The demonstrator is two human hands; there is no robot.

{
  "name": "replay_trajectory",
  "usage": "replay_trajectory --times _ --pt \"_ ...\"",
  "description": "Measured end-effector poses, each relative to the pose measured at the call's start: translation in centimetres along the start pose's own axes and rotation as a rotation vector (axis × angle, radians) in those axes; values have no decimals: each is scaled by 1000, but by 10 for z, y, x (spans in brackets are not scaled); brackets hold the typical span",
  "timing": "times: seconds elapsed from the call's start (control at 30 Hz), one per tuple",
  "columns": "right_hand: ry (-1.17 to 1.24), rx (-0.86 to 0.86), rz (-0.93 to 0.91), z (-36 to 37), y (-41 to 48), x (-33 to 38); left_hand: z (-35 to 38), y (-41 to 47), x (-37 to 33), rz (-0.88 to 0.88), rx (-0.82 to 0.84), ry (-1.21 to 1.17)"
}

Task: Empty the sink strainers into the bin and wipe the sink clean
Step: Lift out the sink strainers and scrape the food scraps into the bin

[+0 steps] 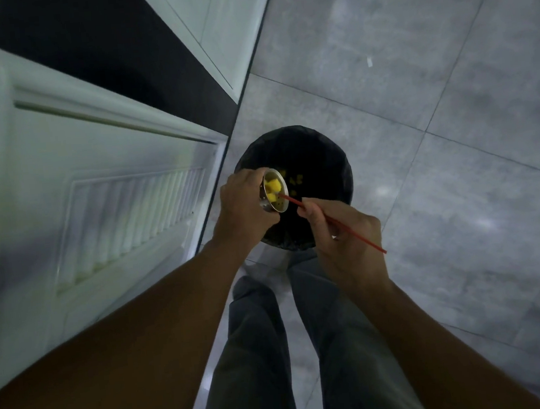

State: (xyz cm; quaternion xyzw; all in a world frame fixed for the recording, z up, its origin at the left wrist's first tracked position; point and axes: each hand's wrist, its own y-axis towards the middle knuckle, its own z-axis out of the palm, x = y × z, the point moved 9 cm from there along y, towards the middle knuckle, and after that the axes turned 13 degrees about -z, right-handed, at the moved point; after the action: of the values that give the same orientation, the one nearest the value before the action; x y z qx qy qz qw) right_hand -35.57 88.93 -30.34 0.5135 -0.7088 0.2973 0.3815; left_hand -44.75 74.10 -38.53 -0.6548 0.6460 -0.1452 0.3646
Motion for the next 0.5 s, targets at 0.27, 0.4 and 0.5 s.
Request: replay_trajectory --times 0.27,0.4,0.5 --pt "-82 -55 20 -12 -11 -6 8 -1 -6 18 31 97" --pt "13 -86 124 -14 -16 -21 7 2 -2 0 30 102" --pt "180 -69 186 -4 -18 -28 8 5 -1 -3 37 93"
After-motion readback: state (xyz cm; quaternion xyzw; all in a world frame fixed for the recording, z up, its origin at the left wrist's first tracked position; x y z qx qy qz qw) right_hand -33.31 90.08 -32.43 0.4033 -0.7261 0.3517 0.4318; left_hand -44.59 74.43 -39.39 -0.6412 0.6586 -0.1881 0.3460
